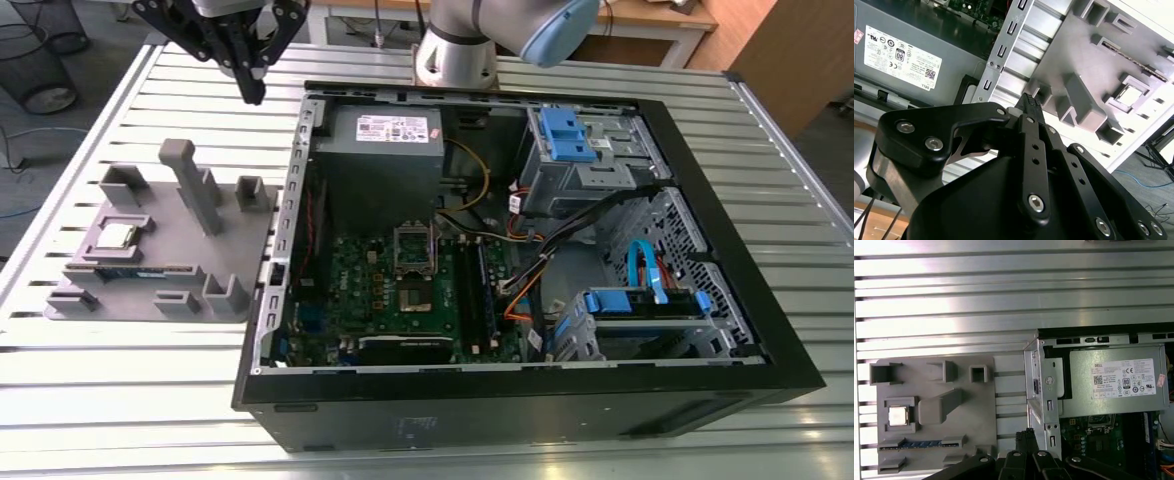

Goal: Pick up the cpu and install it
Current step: 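Reach for the cpu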

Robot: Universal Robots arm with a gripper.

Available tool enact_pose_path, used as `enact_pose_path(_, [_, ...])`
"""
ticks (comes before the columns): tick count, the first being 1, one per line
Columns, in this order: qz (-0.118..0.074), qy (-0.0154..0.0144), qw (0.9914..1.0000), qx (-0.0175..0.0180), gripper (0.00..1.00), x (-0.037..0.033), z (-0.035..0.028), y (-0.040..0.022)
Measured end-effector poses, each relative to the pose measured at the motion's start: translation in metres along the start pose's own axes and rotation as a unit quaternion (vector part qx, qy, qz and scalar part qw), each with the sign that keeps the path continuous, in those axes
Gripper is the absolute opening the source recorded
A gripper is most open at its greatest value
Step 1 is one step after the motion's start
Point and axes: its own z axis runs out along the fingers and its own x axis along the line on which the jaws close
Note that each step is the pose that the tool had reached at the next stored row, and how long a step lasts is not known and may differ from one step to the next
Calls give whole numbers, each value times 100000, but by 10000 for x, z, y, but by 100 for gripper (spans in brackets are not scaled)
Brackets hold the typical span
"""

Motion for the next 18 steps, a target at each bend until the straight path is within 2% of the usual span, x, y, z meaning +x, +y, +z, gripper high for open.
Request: enact_pose_path(18, [3,-29,100000,-5,11,68,-3,-5])
